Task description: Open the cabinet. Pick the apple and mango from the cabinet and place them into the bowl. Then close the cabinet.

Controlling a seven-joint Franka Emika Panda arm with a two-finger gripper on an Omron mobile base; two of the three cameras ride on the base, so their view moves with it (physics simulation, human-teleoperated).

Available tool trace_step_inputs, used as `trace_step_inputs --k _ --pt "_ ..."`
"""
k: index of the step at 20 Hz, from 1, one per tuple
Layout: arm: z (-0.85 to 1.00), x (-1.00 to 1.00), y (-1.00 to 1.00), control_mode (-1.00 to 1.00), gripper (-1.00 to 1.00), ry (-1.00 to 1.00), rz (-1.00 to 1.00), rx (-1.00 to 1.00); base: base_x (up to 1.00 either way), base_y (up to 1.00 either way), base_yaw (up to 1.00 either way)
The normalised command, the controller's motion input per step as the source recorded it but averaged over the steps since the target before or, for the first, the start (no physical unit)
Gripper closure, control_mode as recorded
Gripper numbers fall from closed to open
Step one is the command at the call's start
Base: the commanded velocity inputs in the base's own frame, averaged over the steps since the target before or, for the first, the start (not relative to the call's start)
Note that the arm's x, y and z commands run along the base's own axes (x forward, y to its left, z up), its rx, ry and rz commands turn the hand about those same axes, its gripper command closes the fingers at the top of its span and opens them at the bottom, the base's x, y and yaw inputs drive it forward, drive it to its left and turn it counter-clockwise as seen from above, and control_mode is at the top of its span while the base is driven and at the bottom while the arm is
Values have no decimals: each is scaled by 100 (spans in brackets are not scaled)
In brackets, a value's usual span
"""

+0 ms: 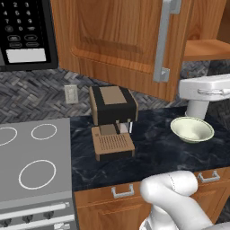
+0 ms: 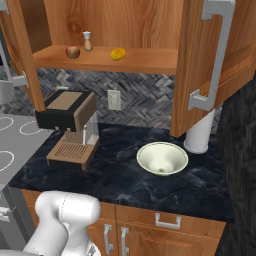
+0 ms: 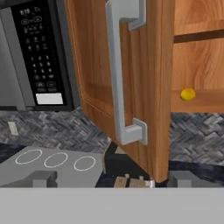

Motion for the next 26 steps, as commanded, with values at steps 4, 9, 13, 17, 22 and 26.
trace_step_inputs --k 4,9,13,17,22,26 --pt "0 -3 -30 -100 -100 0 22 1 0 0 0" --pt "0 6 -37 -100 -100 0 28 3 0 0 0" --pt "-4 20 -26 -100 -100 0 26 3 0 0 0" --pt "-16 35 -5 -100 -100 0 21 2 0 0 0" --pt "-21 43 0 -100 -100 0 16 1 0 0 0" --pt "-14 34 0 -100 -100 0 9 0 0 0 0"
